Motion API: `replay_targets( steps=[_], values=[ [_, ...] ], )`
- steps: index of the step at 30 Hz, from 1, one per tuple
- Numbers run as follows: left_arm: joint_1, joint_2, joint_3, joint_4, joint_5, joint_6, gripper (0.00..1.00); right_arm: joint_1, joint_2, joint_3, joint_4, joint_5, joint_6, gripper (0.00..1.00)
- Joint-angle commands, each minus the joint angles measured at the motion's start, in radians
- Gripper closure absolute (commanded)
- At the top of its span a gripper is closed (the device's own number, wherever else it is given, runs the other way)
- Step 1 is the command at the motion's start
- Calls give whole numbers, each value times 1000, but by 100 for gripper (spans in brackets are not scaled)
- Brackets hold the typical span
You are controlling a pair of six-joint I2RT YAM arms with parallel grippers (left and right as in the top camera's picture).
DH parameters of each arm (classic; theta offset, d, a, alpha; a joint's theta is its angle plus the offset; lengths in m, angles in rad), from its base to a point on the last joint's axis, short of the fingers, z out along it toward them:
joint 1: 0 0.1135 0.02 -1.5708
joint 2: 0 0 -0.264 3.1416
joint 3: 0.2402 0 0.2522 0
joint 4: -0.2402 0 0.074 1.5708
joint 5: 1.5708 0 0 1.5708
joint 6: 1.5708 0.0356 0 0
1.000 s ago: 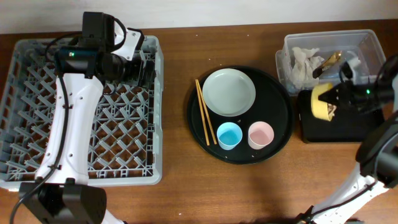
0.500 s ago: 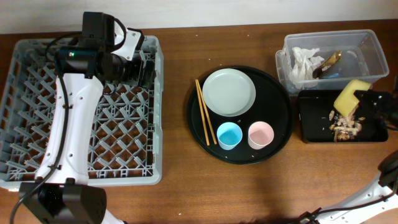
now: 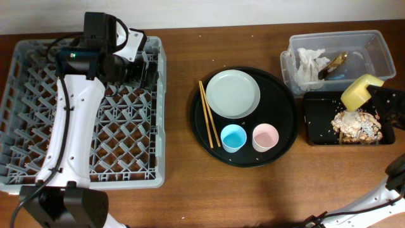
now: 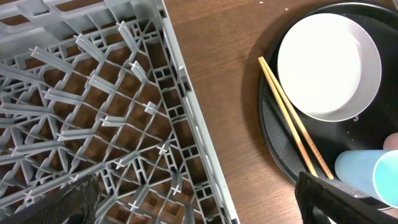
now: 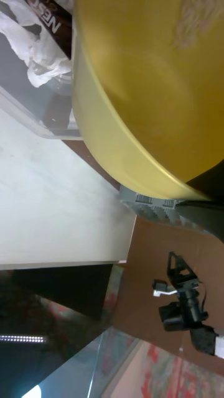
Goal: Sort waste into correct bins and load items into the dishwasher rack
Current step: 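Tip the yellow bowl over the black tray to dump food scraps, then place the empty yellow bowl back on the round tray, right gripper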
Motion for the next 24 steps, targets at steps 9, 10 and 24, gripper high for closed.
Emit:
replay_targets(
  steps=[9, 10, 24],
  values=[
    [5, -19, 16, -1, 3, -9, 1, -3, -16, -4, 60, -26, 114, 96],
    [5, -19, 16, -1, 3, -9, 1, 2, -16, -4, 60, 11, 100, 96],
    [5, -19, 16, -1, 3, -9, 1, 620, -222, 312, 131, 819, 575, 96]
  ],
)
